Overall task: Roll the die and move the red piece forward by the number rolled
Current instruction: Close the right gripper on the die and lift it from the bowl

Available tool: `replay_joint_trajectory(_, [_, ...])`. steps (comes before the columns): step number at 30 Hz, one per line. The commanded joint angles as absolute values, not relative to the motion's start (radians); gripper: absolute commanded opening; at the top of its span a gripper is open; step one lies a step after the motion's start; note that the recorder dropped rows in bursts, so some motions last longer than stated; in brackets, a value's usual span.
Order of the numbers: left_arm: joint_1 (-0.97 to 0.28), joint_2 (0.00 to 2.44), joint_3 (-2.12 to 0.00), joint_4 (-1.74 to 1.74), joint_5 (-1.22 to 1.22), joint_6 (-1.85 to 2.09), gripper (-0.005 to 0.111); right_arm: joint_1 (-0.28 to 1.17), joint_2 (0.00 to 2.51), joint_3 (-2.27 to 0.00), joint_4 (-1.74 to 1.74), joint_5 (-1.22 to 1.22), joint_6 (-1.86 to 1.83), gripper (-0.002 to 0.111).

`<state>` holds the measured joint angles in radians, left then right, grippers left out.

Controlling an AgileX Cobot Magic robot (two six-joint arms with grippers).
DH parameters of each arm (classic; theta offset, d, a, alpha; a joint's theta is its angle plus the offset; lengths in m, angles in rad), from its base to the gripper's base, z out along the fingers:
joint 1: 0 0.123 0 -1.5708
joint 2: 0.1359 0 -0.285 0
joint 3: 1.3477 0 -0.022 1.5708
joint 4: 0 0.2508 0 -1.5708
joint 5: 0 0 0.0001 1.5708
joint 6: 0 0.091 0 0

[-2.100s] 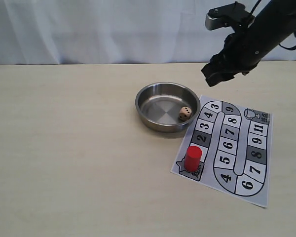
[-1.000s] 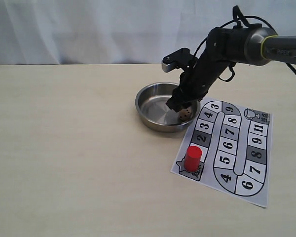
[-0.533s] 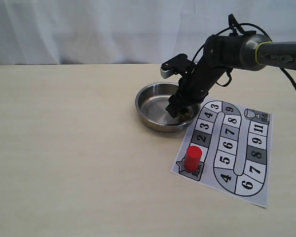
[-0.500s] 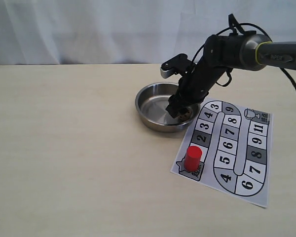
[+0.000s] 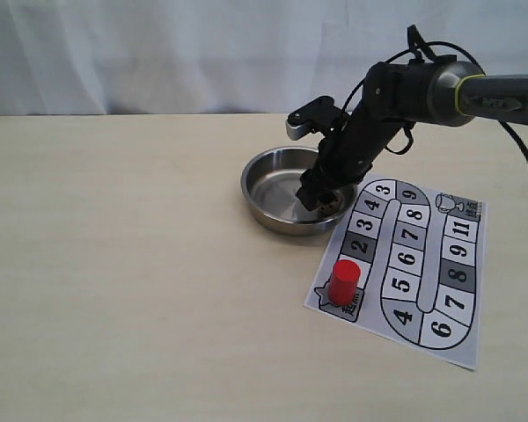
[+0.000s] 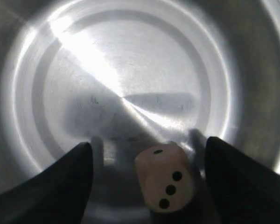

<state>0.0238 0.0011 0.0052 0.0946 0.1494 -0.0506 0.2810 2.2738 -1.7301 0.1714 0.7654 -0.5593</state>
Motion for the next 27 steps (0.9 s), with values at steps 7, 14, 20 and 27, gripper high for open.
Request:
replay_joint_trajectory(7, [0.024,0.000,0.000,0.093,0.142,-0.053,0.000,0.281,2.298,-1.731,0.171,0.761,-0.553,0.065])
replay_joint_trajectory(14, [0.024,0.000,0.000,0.093,0.142,-0.053,0.000,0.281,2.298,-1.731,0.171,0.761,-0.553,0.064])
replay_joint_trajectory(20, [0.024,0.000,0.000,0.093,0.142,-0.053,0.000,0.281,2.298,-1.731,0.171,0.761,-0.553,0.045])
replay_joint_trajectory(27, [0.024,0.000,0.000,0.093,0.144,-0.053,0.000,0.281,2.298,-1.731,0.180,0.753,-0.553,0.020])
